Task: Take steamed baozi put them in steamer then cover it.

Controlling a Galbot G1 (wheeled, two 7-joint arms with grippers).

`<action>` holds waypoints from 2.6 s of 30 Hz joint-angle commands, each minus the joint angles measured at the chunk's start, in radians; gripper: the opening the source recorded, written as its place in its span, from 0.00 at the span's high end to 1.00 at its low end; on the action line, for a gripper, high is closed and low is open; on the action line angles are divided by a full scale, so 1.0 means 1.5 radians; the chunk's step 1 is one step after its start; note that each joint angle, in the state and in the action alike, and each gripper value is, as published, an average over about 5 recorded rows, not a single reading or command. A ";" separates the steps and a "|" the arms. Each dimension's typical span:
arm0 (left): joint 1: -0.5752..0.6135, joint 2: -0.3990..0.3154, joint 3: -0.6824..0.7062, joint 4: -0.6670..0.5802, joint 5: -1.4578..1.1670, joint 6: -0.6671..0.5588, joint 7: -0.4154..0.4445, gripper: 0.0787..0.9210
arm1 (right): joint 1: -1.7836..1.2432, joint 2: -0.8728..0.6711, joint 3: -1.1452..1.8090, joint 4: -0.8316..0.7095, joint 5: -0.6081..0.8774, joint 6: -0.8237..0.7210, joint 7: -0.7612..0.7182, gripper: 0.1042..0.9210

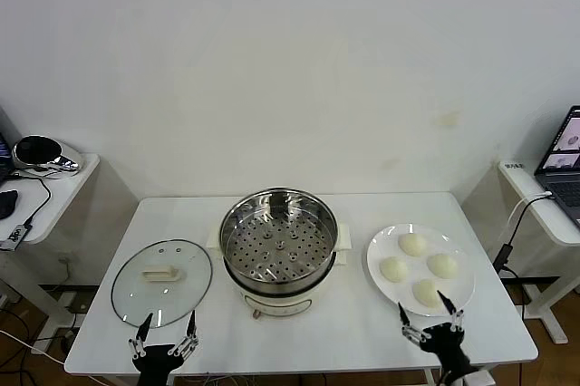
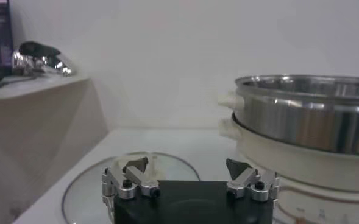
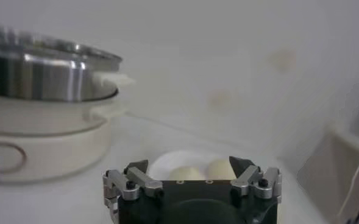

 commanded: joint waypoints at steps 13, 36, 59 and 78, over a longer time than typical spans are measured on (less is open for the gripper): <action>0.006 -0.002 -0.025 -0.006 0.103 -0.013 -0.004 0.12 | 0.491 -0.421 -0.238 -0.227 -0.114 -0.117 -0.378 0.12; 0.010 -0.004 -0.064 0.002 0.114 -0.025 -0.016 0.12 | 1.024 -0.230 -0.804 -0.615 -0.087 -0.028 -0.638 0.12; 0.008 0.003 -0.081 0.011 0.116 -0.034 -0.016 0.12 | 1.000 -0.113 -0.794 -0.729 -0.170 -0.036 -0.582 0.12; 0.008 0.004 -0.084 0.014 0.122 -0.045 -0.020 0.12 | 0.990 -0.097 -0.789 -0.747 -0.189 -0.036 -0.575 0.29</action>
